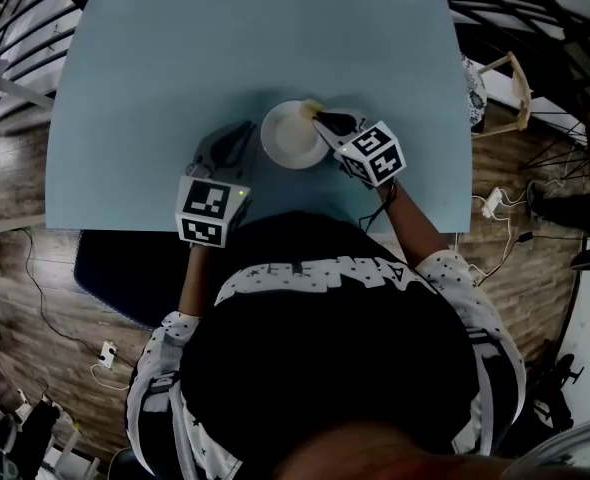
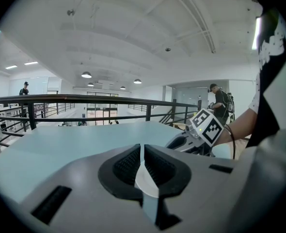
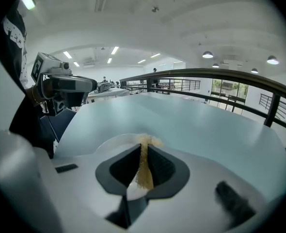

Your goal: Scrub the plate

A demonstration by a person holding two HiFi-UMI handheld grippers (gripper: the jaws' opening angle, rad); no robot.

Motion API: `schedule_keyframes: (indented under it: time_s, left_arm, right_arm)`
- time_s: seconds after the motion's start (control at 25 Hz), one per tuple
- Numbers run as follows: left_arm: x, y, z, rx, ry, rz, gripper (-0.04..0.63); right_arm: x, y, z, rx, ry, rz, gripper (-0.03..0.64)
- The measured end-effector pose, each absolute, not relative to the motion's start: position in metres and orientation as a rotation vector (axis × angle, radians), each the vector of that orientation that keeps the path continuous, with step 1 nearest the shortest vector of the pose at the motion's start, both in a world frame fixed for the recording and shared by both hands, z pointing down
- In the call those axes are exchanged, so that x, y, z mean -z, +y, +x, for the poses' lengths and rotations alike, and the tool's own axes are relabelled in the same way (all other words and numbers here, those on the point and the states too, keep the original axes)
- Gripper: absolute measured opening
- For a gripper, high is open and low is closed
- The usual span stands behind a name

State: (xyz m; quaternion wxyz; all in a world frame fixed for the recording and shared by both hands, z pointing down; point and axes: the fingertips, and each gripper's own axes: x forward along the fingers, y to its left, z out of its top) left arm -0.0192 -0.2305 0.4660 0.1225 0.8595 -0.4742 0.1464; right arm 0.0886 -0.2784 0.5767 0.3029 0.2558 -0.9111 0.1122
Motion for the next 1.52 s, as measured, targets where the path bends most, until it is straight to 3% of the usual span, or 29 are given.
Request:
schedule_keyframes:
  time_s: [1.52]
  left_arm:
    - [-0.467, -0.233, -0.015, -0.440, -1.359, 2.521, 0.015]
  right_arm:
    - [-0.592, -0.247, 0.094, -0.404, -2.405, 0.651, 0.052]
